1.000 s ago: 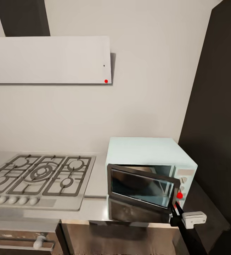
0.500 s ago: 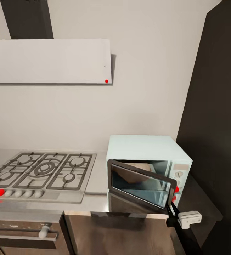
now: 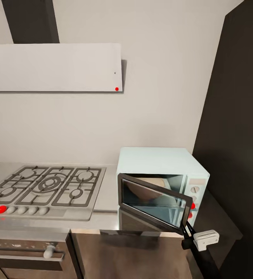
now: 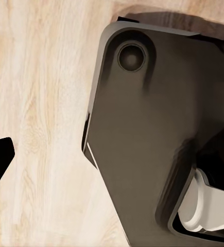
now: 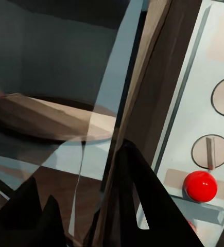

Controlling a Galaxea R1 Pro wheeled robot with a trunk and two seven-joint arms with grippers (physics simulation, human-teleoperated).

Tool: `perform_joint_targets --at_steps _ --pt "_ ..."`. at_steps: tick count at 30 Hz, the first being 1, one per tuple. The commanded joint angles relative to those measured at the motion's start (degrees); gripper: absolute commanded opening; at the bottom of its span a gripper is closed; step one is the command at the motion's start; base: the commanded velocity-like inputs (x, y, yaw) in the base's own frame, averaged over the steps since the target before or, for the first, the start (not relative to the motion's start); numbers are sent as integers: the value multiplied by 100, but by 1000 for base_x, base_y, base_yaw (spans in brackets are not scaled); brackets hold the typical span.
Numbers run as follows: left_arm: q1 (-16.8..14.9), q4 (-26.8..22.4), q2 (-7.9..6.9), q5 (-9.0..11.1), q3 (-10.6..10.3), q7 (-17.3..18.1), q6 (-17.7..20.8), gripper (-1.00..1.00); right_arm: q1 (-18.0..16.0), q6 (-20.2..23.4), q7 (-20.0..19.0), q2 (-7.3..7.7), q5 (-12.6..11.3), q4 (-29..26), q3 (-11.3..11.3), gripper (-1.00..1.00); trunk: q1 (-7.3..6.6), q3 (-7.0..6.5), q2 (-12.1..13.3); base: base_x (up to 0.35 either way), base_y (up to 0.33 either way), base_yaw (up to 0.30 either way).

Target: In the kitchen, take the popcorn bag from the countertop, put it into the microwave, and heat it until the popcorn is cooked so the cooked popcorn ends up inside the bag.

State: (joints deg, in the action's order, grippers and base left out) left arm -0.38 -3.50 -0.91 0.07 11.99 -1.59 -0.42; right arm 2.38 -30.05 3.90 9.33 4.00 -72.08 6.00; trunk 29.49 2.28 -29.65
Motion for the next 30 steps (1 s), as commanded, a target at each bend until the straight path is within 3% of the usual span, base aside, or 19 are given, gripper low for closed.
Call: perform_joint_targets --at_steps 1,13,14,15,30 --pt "-2 -2 2 1 23 -8 -3 100 0 -10 49 8 8 31 6 -100 2 11 -9 0 0 0" --pt "-4 -2 3 1 23 -8 -5 100 -1 -10 -55 8 243 -4 7 -100 2 11 -9 -54 0 0" --pt "-4 -2 3 1 23 -8 -6 100 -1 -10 -77 8 223 -3 7 100 2 11 -9 -1 0 0" --pt "-3 -2 6 1 23 -8 -6 100 -1 -13 49 8 -408 106 7 100 2 11 -9 0 0 0" --pt "-5 -2 10 1 19 -8 -3 100 -1 -20 49 8 -408 106 15 100 2 11 -9 0 0 0"
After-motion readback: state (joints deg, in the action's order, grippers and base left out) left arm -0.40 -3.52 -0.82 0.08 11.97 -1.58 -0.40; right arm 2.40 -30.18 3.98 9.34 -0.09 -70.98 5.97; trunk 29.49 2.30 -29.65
